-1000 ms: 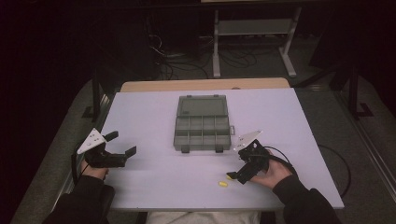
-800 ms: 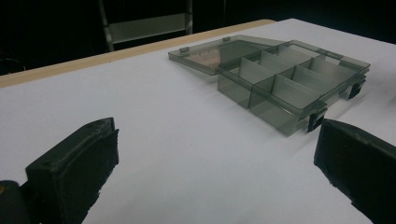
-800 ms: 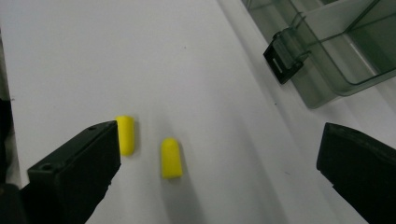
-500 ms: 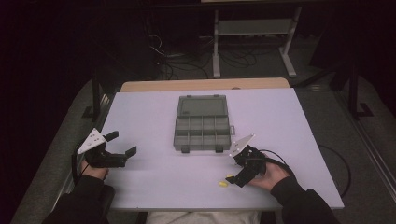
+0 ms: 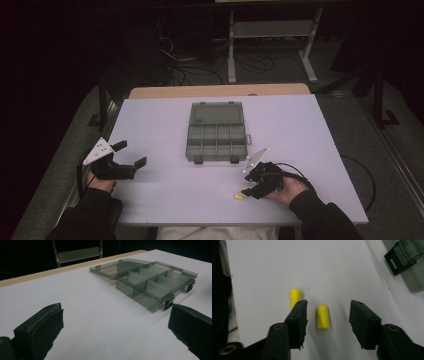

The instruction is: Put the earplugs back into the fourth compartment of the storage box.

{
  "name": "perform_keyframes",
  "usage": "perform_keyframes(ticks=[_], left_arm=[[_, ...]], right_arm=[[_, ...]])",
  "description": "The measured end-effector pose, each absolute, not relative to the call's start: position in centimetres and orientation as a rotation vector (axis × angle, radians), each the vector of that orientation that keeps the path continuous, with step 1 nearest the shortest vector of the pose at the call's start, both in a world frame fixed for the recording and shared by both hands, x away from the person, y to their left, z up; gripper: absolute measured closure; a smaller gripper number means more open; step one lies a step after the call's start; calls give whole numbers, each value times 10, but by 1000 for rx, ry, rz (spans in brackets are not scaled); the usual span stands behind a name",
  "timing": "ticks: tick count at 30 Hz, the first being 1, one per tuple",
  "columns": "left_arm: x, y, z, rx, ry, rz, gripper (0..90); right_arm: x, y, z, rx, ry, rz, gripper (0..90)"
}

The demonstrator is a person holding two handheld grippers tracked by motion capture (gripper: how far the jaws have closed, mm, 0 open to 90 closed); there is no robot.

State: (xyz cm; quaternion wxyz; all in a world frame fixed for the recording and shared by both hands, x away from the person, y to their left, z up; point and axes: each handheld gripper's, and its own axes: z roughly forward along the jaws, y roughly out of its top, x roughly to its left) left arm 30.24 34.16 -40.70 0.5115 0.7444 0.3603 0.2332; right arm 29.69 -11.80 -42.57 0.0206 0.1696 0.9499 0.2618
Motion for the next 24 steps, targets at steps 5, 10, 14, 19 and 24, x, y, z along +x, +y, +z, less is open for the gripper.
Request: perform_keyframes(ticks=[5,10,14,19,24], left_arm=[[302,342,-407,1791,867,561,0],[302,342,-407,1791,867,562,0],[303,342,-407,1792,866,562,0],[302,341,-407,1792,866,562,0],[302,341,-407,1792,866,562,0]], right_arm=[[297,-116,-428,510,2958,788,614],[296,-115,-429,511,2957,770,726],[296,-114,-428,501,2965,769,780],[296,-115,-427,514,2955,776,785],[298,-121,-422,538,2941,823,787]])
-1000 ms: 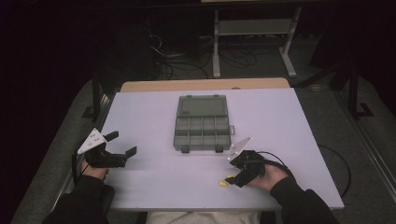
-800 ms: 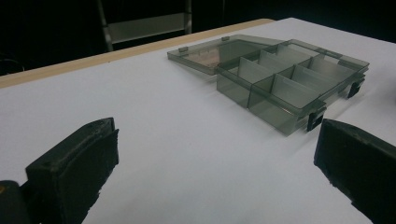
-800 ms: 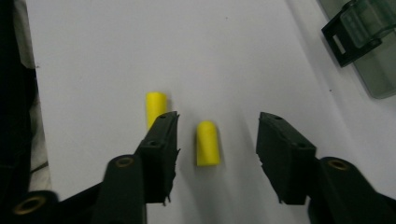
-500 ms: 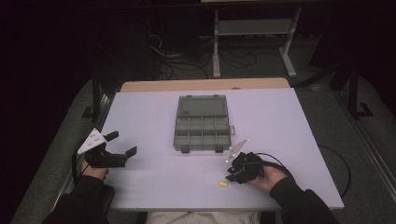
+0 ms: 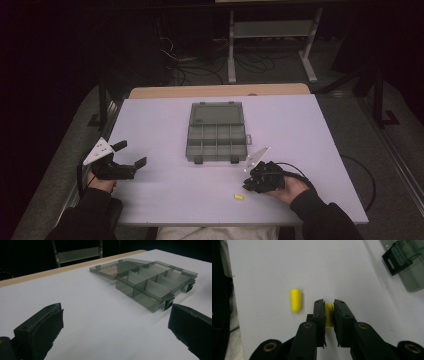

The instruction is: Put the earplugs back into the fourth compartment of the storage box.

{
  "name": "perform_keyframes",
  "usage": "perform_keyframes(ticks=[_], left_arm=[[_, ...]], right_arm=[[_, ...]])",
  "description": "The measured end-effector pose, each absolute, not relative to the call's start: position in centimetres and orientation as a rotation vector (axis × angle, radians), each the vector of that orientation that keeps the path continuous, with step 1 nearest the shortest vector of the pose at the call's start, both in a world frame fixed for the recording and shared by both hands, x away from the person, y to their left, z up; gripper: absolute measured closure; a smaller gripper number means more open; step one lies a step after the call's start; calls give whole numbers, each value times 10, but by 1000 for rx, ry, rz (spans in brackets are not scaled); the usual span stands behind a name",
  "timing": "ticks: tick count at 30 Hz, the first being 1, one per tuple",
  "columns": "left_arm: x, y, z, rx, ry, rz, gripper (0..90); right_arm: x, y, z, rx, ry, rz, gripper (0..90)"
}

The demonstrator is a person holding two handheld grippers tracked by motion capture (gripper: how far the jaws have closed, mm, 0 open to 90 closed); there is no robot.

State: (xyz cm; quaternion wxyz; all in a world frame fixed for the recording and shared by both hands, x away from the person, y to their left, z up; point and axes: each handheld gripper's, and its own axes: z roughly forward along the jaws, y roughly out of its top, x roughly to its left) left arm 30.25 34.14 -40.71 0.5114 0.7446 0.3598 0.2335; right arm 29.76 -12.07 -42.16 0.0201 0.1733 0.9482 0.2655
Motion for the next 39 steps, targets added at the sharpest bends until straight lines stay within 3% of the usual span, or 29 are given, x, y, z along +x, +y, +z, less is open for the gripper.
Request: perform_keyframes(ticks=[39], left_arm=[[303,341,-408,1794,872,561,0]], right_arm=[[327,-123,-359,506,2825,916,787]])
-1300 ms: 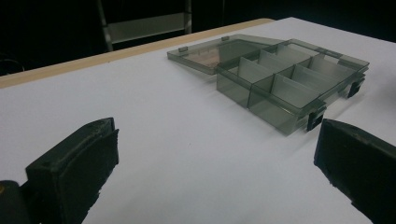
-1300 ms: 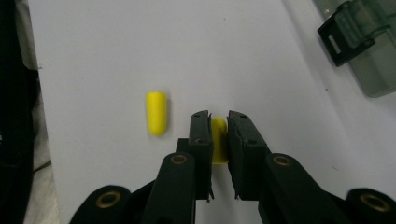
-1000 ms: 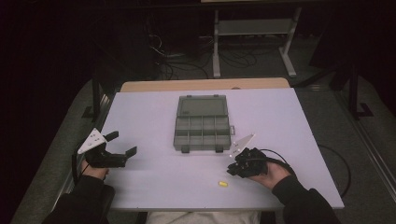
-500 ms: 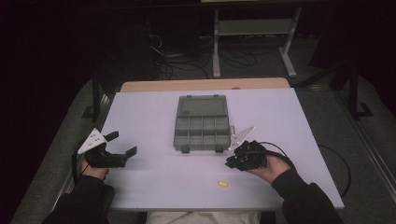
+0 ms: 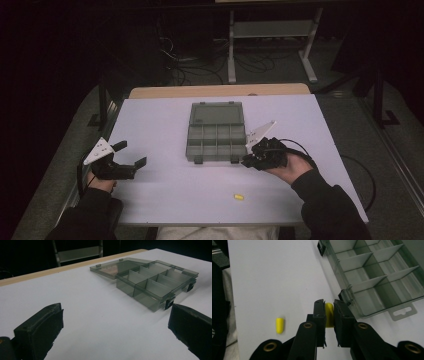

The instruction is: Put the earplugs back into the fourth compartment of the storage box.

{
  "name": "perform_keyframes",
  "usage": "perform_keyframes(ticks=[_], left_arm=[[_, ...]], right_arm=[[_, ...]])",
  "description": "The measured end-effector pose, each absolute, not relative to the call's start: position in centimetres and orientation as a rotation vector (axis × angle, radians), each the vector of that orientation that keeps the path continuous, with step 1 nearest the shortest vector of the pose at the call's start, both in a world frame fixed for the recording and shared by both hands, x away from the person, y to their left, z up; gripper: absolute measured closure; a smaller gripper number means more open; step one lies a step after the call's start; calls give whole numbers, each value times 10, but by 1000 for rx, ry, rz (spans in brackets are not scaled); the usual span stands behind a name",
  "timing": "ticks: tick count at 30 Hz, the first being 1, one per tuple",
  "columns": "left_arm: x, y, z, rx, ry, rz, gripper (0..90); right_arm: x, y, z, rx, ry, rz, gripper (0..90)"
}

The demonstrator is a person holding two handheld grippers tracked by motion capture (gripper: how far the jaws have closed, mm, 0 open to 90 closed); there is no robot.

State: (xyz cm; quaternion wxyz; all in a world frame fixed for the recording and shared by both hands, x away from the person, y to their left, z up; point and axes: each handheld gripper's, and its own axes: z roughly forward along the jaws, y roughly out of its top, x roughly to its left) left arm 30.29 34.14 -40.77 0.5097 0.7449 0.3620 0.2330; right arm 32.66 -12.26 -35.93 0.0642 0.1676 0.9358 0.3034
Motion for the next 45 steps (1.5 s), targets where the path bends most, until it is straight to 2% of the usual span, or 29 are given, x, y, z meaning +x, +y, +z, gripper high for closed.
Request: perform_keyframes(ticks=[22,38,45], left_arm=[[303,341,-408,1792,868,558,0],[303,341,-408,1793,867,556,0],[303,341,-408,1793,867,552,0]], right_arm=[[377,-114,-330,547,2798,872,787],[413,-103,-328,603,2787,833,788],[432,-98,-342,675,2761,802,787]])
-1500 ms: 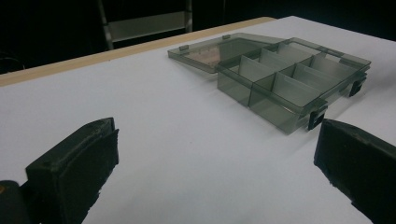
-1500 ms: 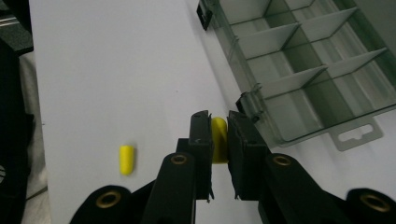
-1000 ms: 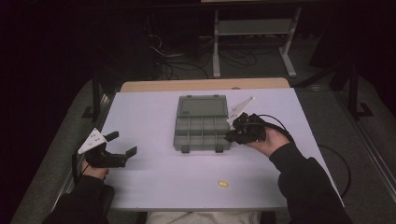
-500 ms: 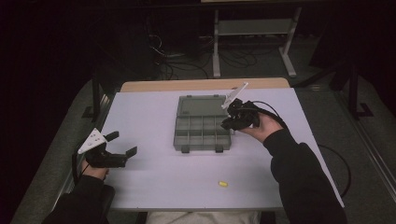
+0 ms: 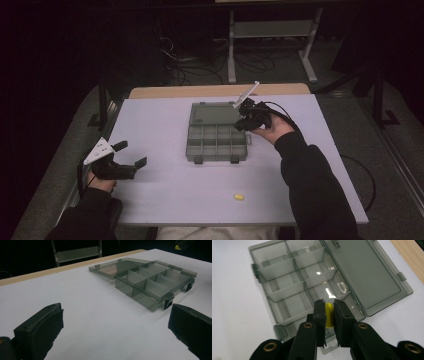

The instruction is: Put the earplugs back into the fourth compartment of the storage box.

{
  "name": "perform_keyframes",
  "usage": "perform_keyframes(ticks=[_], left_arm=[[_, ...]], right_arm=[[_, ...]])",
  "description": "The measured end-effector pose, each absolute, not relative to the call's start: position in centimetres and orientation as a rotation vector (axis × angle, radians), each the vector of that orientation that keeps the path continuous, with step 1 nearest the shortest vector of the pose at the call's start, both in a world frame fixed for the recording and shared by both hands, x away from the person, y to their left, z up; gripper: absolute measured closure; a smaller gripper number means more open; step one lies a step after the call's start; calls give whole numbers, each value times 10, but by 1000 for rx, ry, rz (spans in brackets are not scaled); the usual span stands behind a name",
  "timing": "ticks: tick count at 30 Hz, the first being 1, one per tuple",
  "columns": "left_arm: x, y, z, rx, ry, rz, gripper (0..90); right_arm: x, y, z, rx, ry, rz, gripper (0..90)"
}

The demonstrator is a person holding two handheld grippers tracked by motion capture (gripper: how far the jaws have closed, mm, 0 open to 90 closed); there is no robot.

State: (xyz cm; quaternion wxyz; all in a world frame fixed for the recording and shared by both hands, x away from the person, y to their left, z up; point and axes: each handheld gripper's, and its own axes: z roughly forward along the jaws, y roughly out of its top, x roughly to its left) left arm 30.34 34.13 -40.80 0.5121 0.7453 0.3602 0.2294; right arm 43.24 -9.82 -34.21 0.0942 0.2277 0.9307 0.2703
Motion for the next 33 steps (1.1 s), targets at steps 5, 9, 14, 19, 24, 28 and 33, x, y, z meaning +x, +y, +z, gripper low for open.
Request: perform_keyframes(ticks=[5,9,14,19,24,28,33], left_arm=[[303,341,-408,1794,865,549,0],[304,341,-408,1794,864,547,0],[304,341,-408,1797,863,548,0],[304,341,-408,1803,864,548,0],[304,341,-408,1800,864,548,0],[304,341,-408,1802,864,546,0],[304,341,-408,1801,864,546,0]], right_arm=[[443,-96,-353,711,2761,796,788],[452,-94,-365,732,2777,779,787],[460,-92,-377,759,2793,761,788],[465,-91,-386,781,2805,745,787],[468,-93,-393,803,2813,743,785],[467,-95,-394,817,2816,760,759],[462,-98,-385,825,2790,799,665]])
